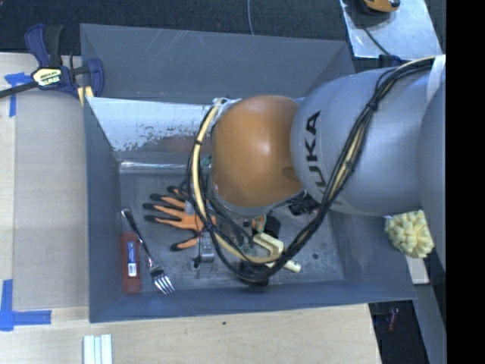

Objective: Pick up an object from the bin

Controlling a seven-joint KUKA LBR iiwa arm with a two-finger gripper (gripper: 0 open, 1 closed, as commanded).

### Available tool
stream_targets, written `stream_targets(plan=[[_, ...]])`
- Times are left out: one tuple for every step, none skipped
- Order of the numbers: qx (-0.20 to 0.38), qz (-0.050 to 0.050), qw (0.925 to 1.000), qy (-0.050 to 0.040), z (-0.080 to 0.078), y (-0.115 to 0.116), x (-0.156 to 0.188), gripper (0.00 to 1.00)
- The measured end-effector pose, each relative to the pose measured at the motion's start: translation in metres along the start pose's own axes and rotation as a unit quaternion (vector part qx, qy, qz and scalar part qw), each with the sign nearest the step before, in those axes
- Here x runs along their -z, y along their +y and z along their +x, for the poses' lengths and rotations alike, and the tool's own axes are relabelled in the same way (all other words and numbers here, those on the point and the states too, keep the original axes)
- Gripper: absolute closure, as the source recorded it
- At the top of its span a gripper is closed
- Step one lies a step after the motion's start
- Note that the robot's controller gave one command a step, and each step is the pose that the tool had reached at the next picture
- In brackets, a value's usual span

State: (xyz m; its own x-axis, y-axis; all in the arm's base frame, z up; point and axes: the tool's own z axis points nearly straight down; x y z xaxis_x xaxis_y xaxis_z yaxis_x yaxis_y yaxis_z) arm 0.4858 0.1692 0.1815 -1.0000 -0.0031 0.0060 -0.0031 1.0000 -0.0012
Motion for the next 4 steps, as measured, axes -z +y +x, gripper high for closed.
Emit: stream_targets(plan=[[-0.002, -0.001, 1.0, -0.0043, -0.002, -0.001, 0.004, 0.0], [0.026, -0.002, 0.9996, -0.0083, -0.078, -0.015, -0.086, 0.0], [0.029, -0.002, 0.9995, -0.0077, -0.1, -0.012, -0.06, 0.0], [0.027, -0.001, 0.9996, -0.0062, -0.09, -0.015, -0.093, 0.0]])
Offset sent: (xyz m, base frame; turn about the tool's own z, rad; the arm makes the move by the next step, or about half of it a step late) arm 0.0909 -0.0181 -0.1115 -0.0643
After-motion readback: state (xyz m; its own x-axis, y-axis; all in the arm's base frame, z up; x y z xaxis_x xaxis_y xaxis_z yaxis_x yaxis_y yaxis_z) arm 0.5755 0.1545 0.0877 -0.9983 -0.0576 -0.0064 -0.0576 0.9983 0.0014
